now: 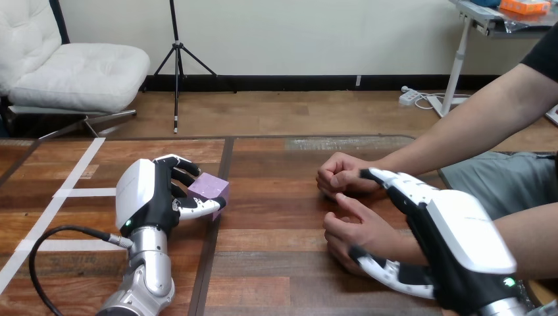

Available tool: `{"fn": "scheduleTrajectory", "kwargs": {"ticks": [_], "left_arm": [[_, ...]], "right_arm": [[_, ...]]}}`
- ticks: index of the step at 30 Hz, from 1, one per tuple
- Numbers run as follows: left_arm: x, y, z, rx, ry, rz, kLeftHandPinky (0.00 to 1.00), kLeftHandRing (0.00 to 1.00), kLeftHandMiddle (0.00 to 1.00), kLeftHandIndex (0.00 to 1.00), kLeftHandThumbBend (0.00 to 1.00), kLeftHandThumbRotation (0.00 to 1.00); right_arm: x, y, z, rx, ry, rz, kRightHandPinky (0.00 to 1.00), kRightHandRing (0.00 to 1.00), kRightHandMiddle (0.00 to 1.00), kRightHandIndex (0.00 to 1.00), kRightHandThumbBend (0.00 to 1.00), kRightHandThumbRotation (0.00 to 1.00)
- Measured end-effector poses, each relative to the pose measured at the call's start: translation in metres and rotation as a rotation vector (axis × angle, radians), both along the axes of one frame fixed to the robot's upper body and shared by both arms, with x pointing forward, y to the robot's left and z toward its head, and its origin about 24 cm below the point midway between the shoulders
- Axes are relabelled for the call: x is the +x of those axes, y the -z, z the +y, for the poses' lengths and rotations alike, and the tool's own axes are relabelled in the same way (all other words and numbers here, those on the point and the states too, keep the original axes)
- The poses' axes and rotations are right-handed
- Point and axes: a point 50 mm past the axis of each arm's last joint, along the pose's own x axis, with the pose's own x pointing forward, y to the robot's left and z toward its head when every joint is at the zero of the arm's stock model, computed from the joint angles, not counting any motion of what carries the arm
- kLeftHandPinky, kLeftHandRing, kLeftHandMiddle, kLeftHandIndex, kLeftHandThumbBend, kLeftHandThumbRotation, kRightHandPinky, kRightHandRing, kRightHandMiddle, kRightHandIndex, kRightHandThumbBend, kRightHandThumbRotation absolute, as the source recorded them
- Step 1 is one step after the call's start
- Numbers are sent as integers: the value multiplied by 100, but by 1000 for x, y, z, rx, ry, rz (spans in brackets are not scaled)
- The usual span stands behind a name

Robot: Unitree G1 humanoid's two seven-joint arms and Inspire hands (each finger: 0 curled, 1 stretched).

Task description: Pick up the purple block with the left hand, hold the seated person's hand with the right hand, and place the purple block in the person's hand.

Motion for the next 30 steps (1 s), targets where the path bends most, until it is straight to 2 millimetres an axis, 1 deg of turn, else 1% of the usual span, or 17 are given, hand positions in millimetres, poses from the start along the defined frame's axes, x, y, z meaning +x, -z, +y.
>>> {"fn": "scheduleTrajectory", "kwargs": {"ticks": [6,14,26,30], "left_arm": [[-1,1,0,-2,2,1,43,46,51,56,68,0],[-3,3,0,-5,0,-4,43,45,51,55,68,0],[-6,4,0,-17,7,-17,43,45,51,55,69,0],[-6,4,0,-19,10,-20,43,45,51,55,69,0]], "right_arm": [[1,-3,-11,-104,36,61,89,89,88,86,77,17],[3,-2,-21,-208,67,147,88,88,88,85,82,12],[7,-1,-30,-310,82,253,89,88,88,86,82,14],[9,-2,-31,-338,88,273,89,88,88,87,82,13]]}}
